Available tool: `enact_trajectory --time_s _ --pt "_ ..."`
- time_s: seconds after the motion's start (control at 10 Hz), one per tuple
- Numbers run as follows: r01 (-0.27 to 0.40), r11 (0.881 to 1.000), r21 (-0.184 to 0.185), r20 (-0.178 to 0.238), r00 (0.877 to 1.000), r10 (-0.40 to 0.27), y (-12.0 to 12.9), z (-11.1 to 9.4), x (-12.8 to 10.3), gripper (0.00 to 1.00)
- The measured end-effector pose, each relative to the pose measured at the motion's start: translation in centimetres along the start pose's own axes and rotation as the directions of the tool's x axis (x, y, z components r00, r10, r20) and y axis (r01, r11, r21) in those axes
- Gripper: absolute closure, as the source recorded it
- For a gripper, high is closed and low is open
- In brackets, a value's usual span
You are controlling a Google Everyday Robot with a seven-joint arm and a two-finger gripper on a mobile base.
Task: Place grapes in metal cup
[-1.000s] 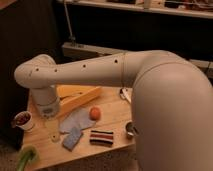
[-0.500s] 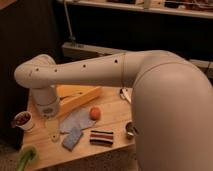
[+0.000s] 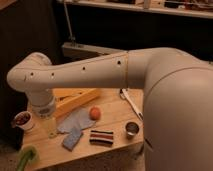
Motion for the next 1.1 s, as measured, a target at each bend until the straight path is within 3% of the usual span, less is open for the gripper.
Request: enact_trajectory --time_s 0.2,0.6,0.7,0.8,1.0,1.1 --pt "-0.006 0.998 0.068 0.031 1.0 0.004 -2.1 -0.1 -0.2 0.2" --pt "-0.015 0.997 0.07 0.041 0.999 0.012 -2.2 -0.1 -0.2 0.2" --pt "-0.017 0.996 0.088 0.069 0.998 0.011 -2.3 0.1 0.1 0.2" --pt "-0.015 0.993 0.12 0.134 0.991 -0.001 -2.8 0.7 0.7 0.2" --pt "0.003 0.986 0.168 0.281 0.958 -0.051 -4.1 2.7 0.8 0.2" --pt "0.015 0.983 0.182 0.31 0.948 -0.072 -4.9 3.5 0.3 0.2"
